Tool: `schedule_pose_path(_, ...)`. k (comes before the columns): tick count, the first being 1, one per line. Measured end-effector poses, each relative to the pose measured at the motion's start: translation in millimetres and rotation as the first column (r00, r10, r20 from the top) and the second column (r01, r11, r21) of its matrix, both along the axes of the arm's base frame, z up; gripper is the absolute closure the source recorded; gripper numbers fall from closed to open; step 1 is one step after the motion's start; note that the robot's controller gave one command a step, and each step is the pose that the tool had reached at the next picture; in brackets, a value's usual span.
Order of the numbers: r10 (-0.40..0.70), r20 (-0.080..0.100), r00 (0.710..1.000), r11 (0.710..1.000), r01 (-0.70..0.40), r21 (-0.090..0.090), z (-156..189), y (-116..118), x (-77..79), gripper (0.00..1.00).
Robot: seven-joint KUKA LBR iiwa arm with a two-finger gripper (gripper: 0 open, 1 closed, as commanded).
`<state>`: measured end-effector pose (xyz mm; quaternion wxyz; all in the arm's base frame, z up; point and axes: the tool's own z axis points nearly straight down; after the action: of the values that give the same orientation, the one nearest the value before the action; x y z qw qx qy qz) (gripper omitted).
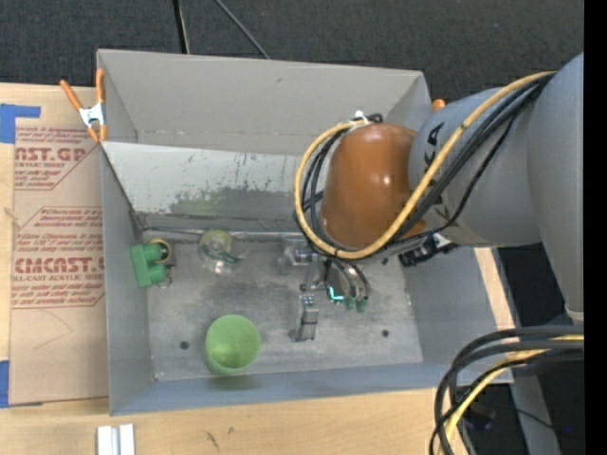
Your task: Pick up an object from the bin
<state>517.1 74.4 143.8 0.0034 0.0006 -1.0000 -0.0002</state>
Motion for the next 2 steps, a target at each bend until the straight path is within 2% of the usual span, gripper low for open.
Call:
schedule_pose_path(1,0.326,0.004,0.945,0.945,-0.326,0.002,-73,80,-17.3,0.00)
schedule_pose_path(2,0.493,0.017,0.870,0.870,-0.493,-0.002,-73,110,-30.3,0.00)
